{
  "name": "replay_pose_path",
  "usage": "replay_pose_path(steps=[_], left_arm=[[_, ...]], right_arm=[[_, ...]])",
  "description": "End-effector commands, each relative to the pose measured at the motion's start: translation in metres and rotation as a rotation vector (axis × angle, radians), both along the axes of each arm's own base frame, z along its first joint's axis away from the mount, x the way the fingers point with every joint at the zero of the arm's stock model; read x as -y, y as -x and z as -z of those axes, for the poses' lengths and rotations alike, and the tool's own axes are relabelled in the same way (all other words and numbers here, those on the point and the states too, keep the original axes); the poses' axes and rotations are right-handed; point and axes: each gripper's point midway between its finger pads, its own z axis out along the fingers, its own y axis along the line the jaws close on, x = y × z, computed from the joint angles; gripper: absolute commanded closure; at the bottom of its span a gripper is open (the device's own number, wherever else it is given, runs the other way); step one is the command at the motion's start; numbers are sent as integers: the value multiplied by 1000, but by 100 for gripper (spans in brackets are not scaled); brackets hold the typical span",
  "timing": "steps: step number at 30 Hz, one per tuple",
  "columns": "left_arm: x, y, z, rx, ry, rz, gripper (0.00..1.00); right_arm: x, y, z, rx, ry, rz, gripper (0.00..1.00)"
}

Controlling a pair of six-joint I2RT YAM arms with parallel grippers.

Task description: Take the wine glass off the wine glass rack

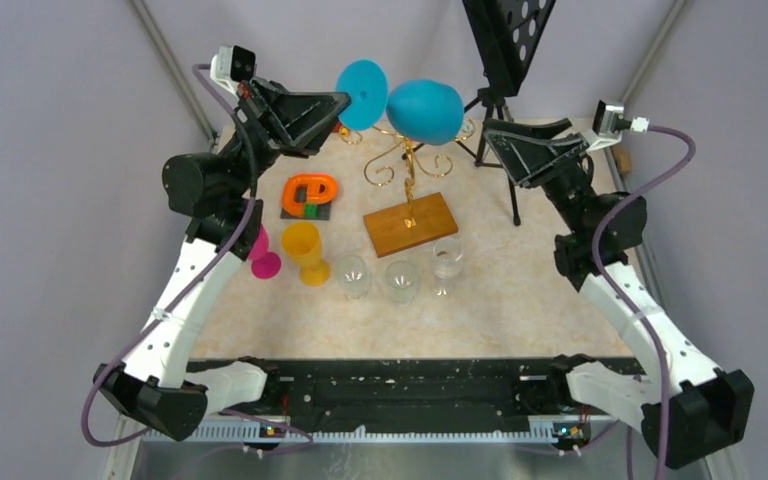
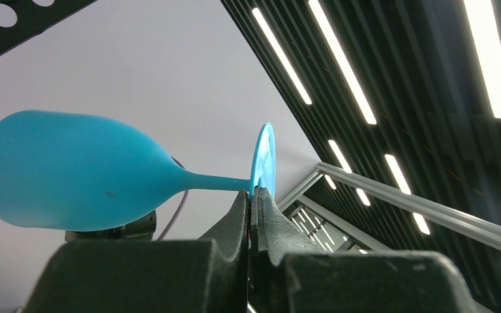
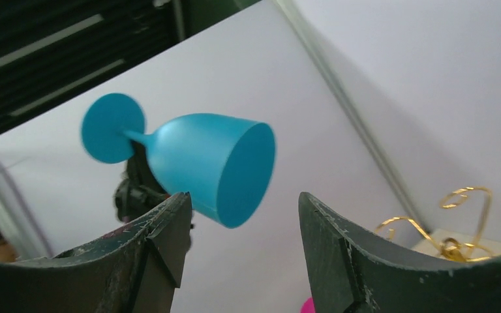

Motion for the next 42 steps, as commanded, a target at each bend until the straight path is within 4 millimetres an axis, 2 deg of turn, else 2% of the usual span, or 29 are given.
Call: replay_pose_path(steps=[1,16,22,25,29,38,42], left_arm=[[-3,9,-9,37,24,17,100],[-3,25,-7,51,33,114,100],[-6,30,-11,73,32,77,100],[-8,34,-15,91,35,60,100],[-10,38,-18,108,35,46,100],[-11,41,-19,112,45,56,100],[-12,44,-21,118,48,64,100]], right_arm=[[-3,76,-35,300,-48,-291,37],[-24,89,-40,410,67,-501,38],[-24,82,-44,394,48,-455,38],[-17,73,-46,359,10,-355,39],[-11,52,-41,278,35,-185,39],[-36,56,-40,307,96,-313,38],[-43,63,-42,346,89,-367,38]])
